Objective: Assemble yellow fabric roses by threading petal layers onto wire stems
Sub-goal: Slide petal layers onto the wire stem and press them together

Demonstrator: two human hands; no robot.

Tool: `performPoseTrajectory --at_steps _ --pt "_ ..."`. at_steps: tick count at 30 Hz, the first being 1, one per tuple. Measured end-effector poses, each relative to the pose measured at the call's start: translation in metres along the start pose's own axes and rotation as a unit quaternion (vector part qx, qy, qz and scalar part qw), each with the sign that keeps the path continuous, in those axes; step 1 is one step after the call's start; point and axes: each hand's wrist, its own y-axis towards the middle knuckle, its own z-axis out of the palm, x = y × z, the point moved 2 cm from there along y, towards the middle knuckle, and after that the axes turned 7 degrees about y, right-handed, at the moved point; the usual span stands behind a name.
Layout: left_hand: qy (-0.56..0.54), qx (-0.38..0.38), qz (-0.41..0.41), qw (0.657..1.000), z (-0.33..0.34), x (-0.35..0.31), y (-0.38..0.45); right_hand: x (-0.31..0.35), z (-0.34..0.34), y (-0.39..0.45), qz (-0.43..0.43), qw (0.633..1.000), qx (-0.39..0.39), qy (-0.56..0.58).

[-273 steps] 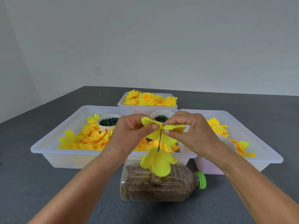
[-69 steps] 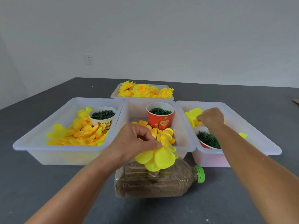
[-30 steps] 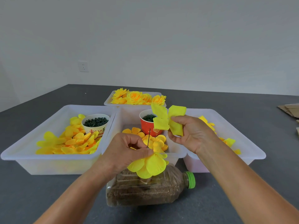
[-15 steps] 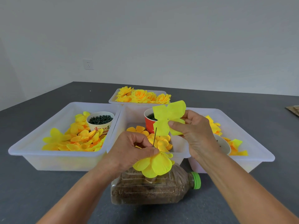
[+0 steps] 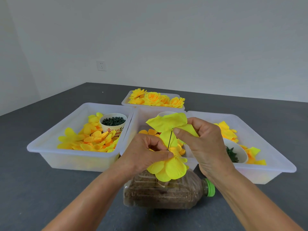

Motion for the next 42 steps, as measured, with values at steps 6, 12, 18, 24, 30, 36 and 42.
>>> performPoseTrajectory --at_steps 6,12,18,24,30,36,42 --pt "0.011 -0.001 0.003 1.000 0.000 -0.002 0.000 0.000 0.001 -0.004 -0.007 1.000 0.011 0.016" --pt "0.015 0.000 0.010 1.000 0.000 -0.002 -0.001 -0.001 0.000 -0.004 -0.036 0.999 0.000 -0.013" --pt "-0.013 0.002 0.007 1.000 0.000 -0.001 -0.002 0.001 -0.001 -0.010 -0.184 0.976 0.033 -0.111" --pt "0.002 -0.001 0.014 1.000 0.000 0.001 -0.001 -0.003 -0.004 -0.010 -0.337 0.901 0.042 -0.269" --pt "-0.024 0.007 0.010 1.000 -0.001 0.002 -0.003 -0.007 -0.002 -0.011 -0.400 0.850 0.045 -0.340" --pt "-0.024 0.020 0.018 0.999 -0.002 0.003 -0.003 -0.009 -0.002 -0.011 -0.404 0.842 0.053 -0.353" --pt "-0.022 0.029 0.027 0.999 -0.006 0.006 -0.004 -0.012 -0.007 -0.010 -0.376 0.871 0.072 -0.306"
